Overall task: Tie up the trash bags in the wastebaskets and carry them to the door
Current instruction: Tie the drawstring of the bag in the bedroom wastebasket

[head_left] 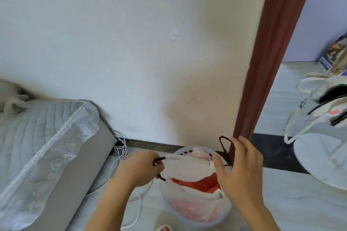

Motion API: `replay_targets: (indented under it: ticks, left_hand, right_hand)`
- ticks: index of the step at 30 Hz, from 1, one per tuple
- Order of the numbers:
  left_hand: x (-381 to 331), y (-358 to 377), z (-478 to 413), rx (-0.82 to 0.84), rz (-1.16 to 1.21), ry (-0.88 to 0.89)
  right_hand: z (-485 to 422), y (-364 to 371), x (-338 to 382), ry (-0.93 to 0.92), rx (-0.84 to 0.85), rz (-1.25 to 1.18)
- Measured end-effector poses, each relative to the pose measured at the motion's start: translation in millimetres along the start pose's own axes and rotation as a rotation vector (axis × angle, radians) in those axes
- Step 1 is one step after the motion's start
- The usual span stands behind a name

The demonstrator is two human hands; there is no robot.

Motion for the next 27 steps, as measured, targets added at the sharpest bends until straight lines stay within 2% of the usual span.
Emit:
replay_targets:
  ticks: [3,7,11,15,18,21,24,27]
  left_hand:
    - [-5,-5,5,-0.069,0.180,0.059]
    - [-17,-11,9,-0.136,0.215,0.102]
    - [-19,-16,9,-0.223,0.166,0.094]
    - [-17,-25,9,-0.274,0.207,0.048]
    - [-9,-32,5,-0.328,0.216,-0.048]
    - [-2,-41,11,-0.370,0.296,-0.111]
    - [4,-45,16,-0.323,0.436,-0.134]
    - [2,-44,20,-0.280,0.521,-0.124]
  right_hand:
    - [-3,8,42,-0.197,0.014,0.021]
    - [-8,48,81,-0.364,0.128,-0.030]
    - [-16,86,89,-0.341,0.261,-0.132]
    - [-29,90,91,-0.386,0.198,-0.157]
    - [-31,92,79,-0.399,0.215,-0.092]
    - [-32,102,52,-0.339,0.389,0.027]
    - [-29,109,25,-0.271,0.584,0.087]
    - [-24,107,17,-0.245,0.632,0.053]
Point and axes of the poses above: each hand's wrist, its own z-axis away from the middle knuckle, its own y-axis out of the palm, x = y × z, the point moved 8 cm from there along -z, towards the middle knuckle, and after that the axes turned 13 degrees about -y, right-handed, at the moved point
